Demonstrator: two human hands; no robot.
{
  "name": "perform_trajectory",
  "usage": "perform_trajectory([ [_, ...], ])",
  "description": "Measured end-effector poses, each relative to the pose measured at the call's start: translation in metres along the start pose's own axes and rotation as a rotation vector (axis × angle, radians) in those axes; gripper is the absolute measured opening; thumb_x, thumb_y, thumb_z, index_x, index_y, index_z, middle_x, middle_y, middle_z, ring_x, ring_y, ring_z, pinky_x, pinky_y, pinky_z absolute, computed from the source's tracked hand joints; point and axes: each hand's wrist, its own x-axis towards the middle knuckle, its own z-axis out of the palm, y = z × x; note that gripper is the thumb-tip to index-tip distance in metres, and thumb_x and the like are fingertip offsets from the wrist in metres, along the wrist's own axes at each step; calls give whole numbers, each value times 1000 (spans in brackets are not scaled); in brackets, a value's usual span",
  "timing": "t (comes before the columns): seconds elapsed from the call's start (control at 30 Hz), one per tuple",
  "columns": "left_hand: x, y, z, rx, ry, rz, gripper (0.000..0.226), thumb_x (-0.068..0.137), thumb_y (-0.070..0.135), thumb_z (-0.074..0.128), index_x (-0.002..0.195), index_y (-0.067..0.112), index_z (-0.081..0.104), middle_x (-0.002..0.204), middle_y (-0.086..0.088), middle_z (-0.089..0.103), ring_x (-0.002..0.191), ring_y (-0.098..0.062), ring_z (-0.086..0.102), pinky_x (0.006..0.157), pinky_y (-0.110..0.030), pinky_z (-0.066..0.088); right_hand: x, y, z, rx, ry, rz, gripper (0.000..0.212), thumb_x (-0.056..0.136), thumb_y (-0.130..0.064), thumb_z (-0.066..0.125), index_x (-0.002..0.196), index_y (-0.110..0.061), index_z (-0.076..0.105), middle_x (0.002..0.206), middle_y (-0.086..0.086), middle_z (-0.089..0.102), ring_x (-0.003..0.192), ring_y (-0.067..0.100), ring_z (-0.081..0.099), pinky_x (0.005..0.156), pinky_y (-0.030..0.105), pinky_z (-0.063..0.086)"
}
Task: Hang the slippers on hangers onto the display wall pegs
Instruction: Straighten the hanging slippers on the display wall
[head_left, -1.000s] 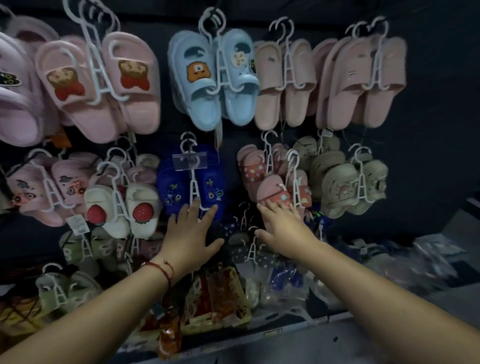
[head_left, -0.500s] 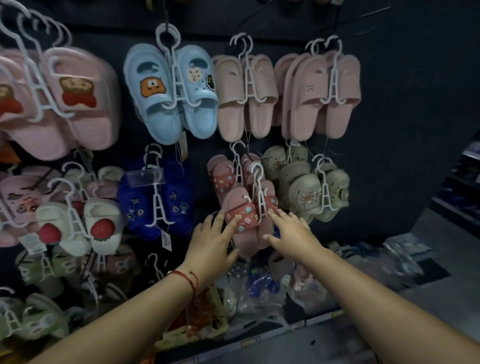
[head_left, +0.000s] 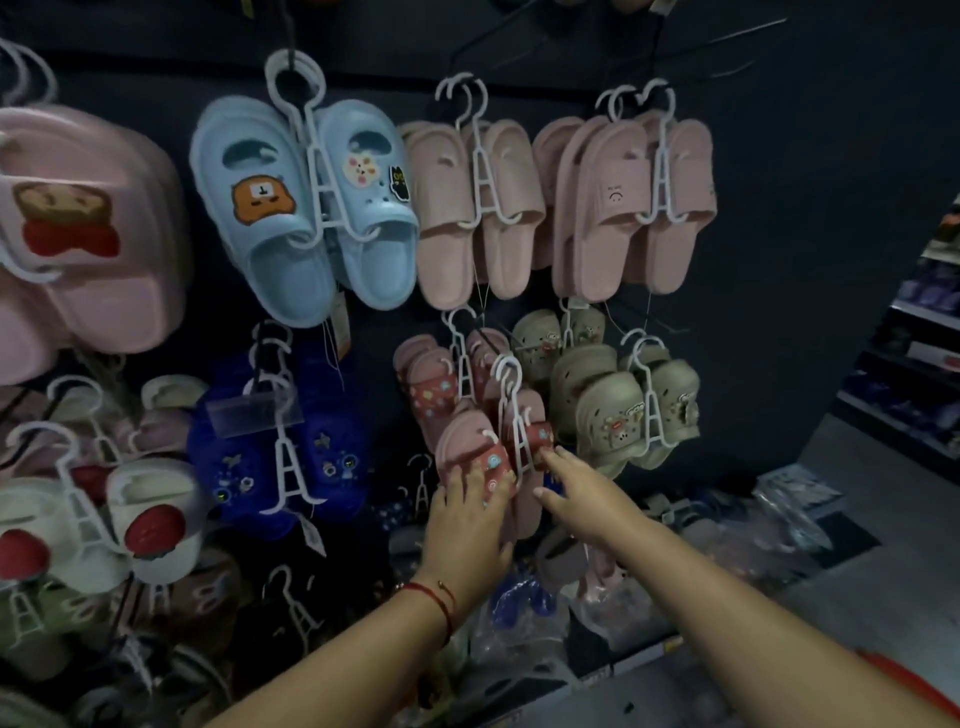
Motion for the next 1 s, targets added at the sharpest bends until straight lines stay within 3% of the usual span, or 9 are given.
perform_trajectory([
  [0.1, 17, -1, 9, 31, 28, -17, 81, 95, 38, 55, 161, 25, 8, 167, -15, 7, 153, -39, 7, 123, -51, 14, 24, 7, 2, -2, 32, -31, 68, 100, -37, 53, 159, -21, 24, 166, 0, 21, 151, 19, 24, 121, 36, 26],
  [0.27, 48, -4, 19, 78, 57, -86, 81, 91, 40, 56, 159, 26, 12, 153, -13, 32, 138, -34, 32, 109, -46, 33, 67, 24, 7, -71, 57, -116, 69, 95, -41, 56, 156, -26, 27, 157, 1, 37, 138, 28, 42, 111, 44, 40],
  [0.37, 60, -1, 28, 93, 71, -157, 93, 86, 47, 61, 161, 24, 10, 141, -12, 43, 128, -32, 41, 101, -46, 37, 90, 38, 11, -171, 68, -189, 72, 94, -42, 57, 156, -21, 26, 154, 6, 39, 137, 33, 39, 111, 45, 37],
  [0.5, 71, 4, 41, 111, 136, -277, 103, 71, 56, 72, 157, 20, 30, 121, -17, 58, 109, -37, 55, 92, -53, 48, 110, 55, 12, -193, 76, -301, 76, 93, -47, 59, 156, -18, 25, 149, 13, 40, 134, 34, 40, 110, 44, 36],
  [0.67, 86, 9, 45, 31, 149, -383, 95, 76, 71, 55, 155, 29, 26, 135, -11, 49, 121, -34, 48, 100, -54, 44, 121, 64, 13, -148, 115, -409, 78, 91, -44, 60, 156, -20, 24, 147, 13, 42, 133, 34, 41, 108, 44, 39],
  [0.83, 98, -1, 49, -10, 173, -394, 80, 78, 56, 59, 148, 28, 32, 131, -13, 55, 110, -39, 55, 87, -52, 51, 129, 62, 22, -159, 90, -437, 84, 91, -41, 62, 159, -20, 18, 148, 16, 40, 135, 37, 40, 107, 45, 38],
  [0.93, 105, -15, 49, -37, 147, -367, 77, 81, 53, 60, 148, 27, 35, 138, -13, 52, 116, -40, 53, 90, -51, 51, 138, 59, 27, -184, 107, -441, 84, 89, -40, 66, 158, -16, 23, 147, 19, 44, 131, 41, 45, 103, 47, 42],
  [1.0, 112, -20, 48, -29, 115, -362, 75, 84, 51, 60, 150, 28, 33, 142, -11, 49, 122, -39, 50, 94, -52, 49, 147, 58, 32, -219, 167, -450, 86, 81, -37, 76, 152, -11, 37, 137, 22, 54, 119, 44, 56, 95, 51, 49],
])
